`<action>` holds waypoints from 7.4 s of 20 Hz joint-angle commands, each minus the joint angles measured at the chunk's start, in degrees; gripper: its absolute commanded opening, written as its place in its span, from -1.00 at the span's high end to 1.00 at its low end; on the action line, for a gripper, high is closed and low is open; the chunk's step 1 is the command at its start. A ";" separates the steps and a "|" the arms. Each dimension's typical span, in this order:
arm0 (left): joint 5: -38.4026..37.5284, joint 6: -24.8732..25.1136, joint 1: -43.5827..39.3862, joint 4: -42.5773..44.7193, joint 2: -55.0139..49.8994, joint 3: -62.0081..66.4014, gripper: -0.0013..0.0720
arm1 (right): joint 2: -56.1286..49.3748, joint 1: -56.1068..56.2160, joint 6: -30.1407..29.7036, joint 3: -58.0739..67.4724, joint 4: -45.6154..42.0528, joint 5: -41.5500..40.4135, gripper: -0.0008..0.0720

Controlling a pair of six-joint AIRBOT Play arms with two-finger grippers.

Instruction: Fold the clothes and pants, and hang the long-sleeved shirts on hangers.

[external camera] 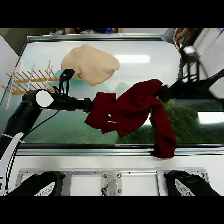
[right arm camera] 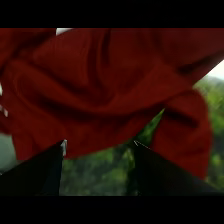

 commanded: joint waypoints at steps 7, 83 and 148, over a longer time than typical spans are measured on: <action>-0.68 -9.09 -4.39 12.48 -0.24 0.13 -0.91 | -9.11 40.74 44.26 -16.33 -35.39 -5.62 -0.30; 9.33 -8.04 2.10 6.97 4.37 0.09 0.89 | 10.21 29.51 50.51 -2.23 -28.35 -8.02 0.90; -20.33 -9.18 -5.99 1.99 -2.95 33.53 0.89 | -9.42 14.56 22.64 37.53 -17.11 32.28 0.91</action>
